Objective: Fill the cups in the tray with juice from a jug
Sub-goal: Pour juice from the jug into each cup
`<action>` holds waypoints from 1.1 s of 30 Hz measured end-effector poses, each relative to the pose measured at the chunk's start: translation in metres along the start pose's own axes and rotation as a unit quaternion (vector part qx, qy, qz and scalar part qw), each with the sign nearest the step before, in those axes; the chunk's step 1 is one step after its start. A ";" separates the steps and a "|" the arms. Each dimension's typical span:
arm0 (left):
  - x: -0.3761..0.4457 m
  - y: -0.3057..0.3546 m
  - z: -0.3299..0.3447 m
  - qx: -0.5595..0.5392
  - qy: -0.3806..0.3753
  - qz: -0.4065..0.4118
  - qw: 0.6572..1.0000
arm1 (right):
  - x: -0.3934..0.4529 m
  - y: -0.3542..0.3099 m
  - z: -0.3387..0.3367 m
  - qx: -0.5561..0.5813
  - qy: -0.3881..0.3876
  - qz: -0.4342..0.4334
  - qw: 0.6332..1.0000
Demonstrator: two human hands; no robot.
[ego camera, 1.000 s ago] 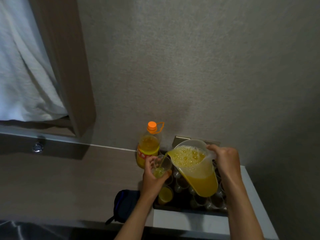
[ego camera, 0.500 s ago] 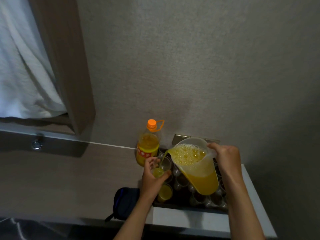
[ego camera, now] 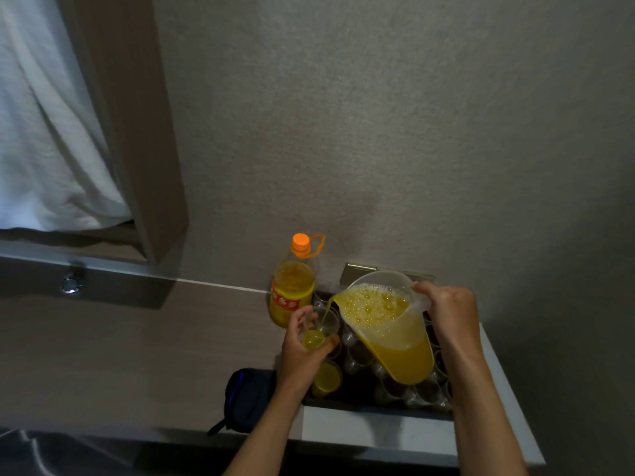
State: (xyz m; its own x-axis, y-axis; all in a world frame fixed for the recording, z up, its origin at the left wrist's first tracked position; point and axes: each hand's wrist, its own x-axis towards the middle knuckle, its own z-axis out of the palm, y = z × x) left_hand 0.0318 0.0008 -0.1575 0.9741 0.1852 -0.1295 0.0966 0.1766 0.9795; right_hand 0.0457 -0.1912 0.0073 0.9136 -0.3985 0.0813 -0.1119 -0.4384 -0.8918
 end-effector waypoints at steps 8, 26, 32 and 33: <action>-0.003 0.002 0.000 0.006 -0.012 0.002 1.000 | -0.001 0.002 -0.002 0.008 -0.008 -0.001 1.000; -0.005 0.002 0.000 0.009 -0.002 0.008 1.000 | -0.002 0.005 -0.006 -0.014 0.009 0.017 1.000; -0.007 0.005 0.002 0.003 -0.009 0.000 1.000 | 0.000 0.011 -0.004 -0.014 0.004 0.024 1.000; -0.007 0.004 0.002 0.003 -0.009 -0.001 1.000 | 0.000 0.011 -0.004 -0.015 0.002 0.024 1.000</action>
State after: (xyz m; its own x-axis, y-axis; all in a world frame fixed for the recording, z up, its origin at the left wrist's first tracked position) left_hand 0.0260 -0.0013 -0.1520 0.9774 0.1682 -0.1283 0.0993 0.1707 0.9803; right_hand 0.0428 -0.1992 -0.0006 0.9051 -0.4233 0.0398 -0.1678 -0.4418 -0.8813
